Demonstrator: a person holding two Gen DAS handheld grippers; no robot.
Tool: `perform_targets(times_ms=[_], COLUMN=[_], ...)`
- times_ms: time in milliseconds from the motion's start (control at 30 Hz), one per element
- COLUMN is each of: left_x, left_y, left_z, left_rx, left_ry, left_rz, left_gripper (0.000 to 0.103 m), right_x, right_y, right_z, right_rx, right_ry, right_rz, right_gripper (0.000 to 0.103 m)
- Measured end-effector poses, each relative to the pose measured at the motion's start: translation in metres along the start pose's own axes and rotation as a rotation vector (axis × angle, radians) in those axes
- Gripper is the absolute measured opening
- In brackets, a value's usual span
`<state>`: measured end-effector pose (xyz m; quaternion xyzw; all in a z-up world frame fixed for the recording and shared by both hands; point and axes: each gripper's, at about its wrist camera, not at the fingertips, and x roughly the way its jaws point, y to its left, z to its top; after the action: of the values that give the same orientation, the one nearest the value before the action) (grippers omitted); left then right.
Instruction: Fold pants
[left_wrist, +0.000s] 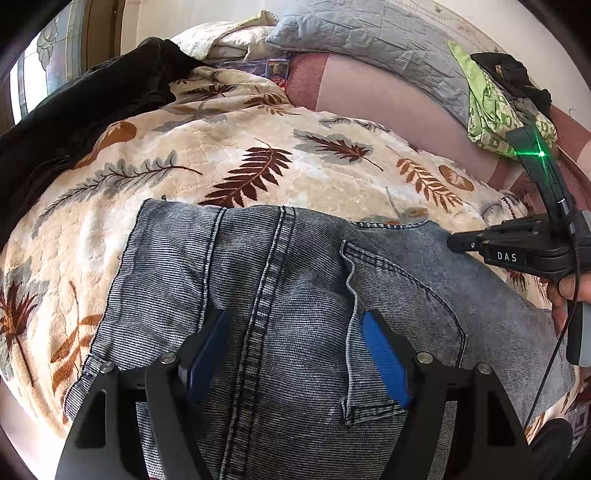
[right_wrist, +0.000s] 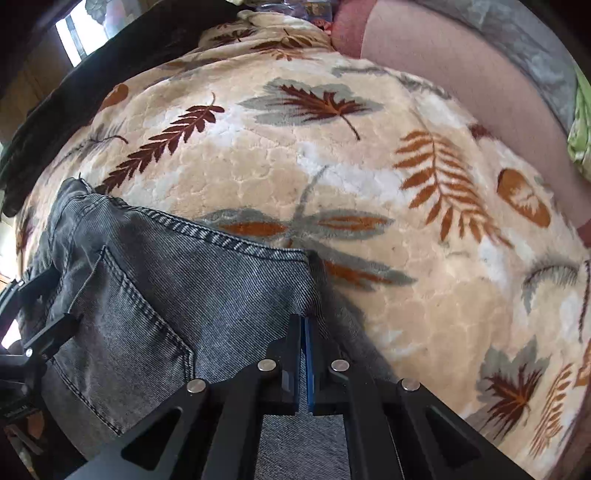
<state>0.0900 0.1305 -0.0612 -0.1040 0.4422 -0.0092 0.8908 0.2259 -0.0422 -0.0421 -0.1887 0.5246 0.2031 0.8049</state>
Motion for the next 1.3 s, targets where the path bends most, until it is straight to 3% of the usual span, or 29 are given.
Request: perform_targets(times_ms=[133, 233, 300, 333, 367, 467, 567, 600, 667, 700, 733, 767, 800, 900, 967, 1000, 1033, 1067, 1100, 1200, 1233, 1300], left_x=[0.004, 0.003, 0.004, 0.004, 0.004, 0.005, 0.005, 0.005, 0.004, 0.004, 0.004, 0.003, 0.002, -0.001, 0.000, 0.001, 0.003, 0.003, 0.003, -0.006, -0.012, -0.026], left_y=[-0.002, -0.007, -0.009, -0.010, -0.011, -0.015, -0.017, -0.018, -0.019, -0.020, -0.022, -0.023, -0.024, -0.028, -0.030, -0.032, -0.034, -0.036, -0.037, -0.038, -0.039, -0.042], left_z=[0.001, -0.002, -0.003, -0.003, -0.004, -0.006, -0.007, -0.008, -0.009, -0.010, -0.011, -0.012, -0.014, -0.018, -0.019, -0.019, -0.019, -0.019, -0.019, -0.020, -0.021, -0.025], left_rx=[0.013, 0.052, 0.067, 0.074, 0.082, 0.112, 0.123, 0.123, 0.124, 0.129, 0.137, 0.143, 0.151, 0.184, 0.195, 0.200, 0.207, 0.214, 0.220, 0.225, 0.231, 0.240], left_ry=[0.004, 0.000, 0.002, 0.001, -0.001, -0.002, -0.006, -0.008, -0.012, -0.014, -0.016, -0.019, -0.025, -0.043, -0.049, -0.049, -0.050, -0.052, -0.056, -0.079, -0.093, -0.128], left_rz=[0.016, 0.040, 0.050, 0.058, 0.065, 0.093, 0.107, 0.111, 0.122, 0.124, 0.136, 0.146, 0.153, 0.173, 0.189, 0.195, 0.203, 0.213, 0.221, 0.221, 0.220, 0.211], left_gripper=[0.076, 0.076, 0.077, 0.077, 0.077, 0.078, 0.078, 0.078, 0.078, 0.078, 0.078, 0.078, 0.078, 0.078, 0.078, 0.078, 0.078, 0.078, 0.078, 0.078, 0.078, 0.078], right_x=[0.022, 0.029, 0.012, -0.001, -0.019, -0.060, -0.072, -0.068, -0.047, -0.027, -0.013, -0.013, -0.023, -0.069, -0.072, -0.057, -0.037, -0.036, -0.045, -0.095, -0.109, -0.128], right_y=[-0.004, -0.009, -0.018, -0.022, -0.027, -0.044, -0.067, -0.082, -0.124, -0.150, -0.177, -0.198, -0.209, -0.213, -0.221, -0.232, -0.243, -0.252, -0.257, -0.250, -0.244, -0.228], right_z=[0.005, 0.000, -0.008, -0.015, -0.024, -0.065, -0.118, -0.135, -0.165, -0.180, -0.198, -0.216, -0.229, -0.246, -0.266, -0.276, -0.289, -0.299, -0.305, -0.321, -0.331, -0.351], right_rx=[0.020, 0.101, 0.178, 0.227, 0.282, 0.436, 0.598, 0.657, 0.761, 0.840, 0.949, 1.069, 1.152, 1.072, 1.092, 1.135, 1.188, 1.225, 1.261, 1.251, 1.240, 1.233], right_ry=[-0.009, -0.038, -0.068, -0.102, -0.148, -0.217, -0.205, -0.205, -0.170, -0.109, -0.122, -0.189, -0.238, -0.408, -0.399, -0.329, -0.272, -0.306, -0.346, -0.522, -0.560, -0.564], right_rz=[-0.063, -0.028, -0.001, -0.003, 0.001, 0.130, 0.312, 0.338, 0.266, 0.220, 0.325, 0.453, 0.503, 0.584, 0.463, 0.392, 0.414, 0.451, 0.473, 0.482, 0.496, 0.505], right_gripper=[0.002, 0.007, 0.024, 0.039, 0.045, 0.055, 0.057, 0.057, 0.060, 0.063, 0.052, 0.048, 0.048, 0.059, 0.075, 0.079, 0.074, 0.060, 0.059, 0.062, 0.067, 0.075])
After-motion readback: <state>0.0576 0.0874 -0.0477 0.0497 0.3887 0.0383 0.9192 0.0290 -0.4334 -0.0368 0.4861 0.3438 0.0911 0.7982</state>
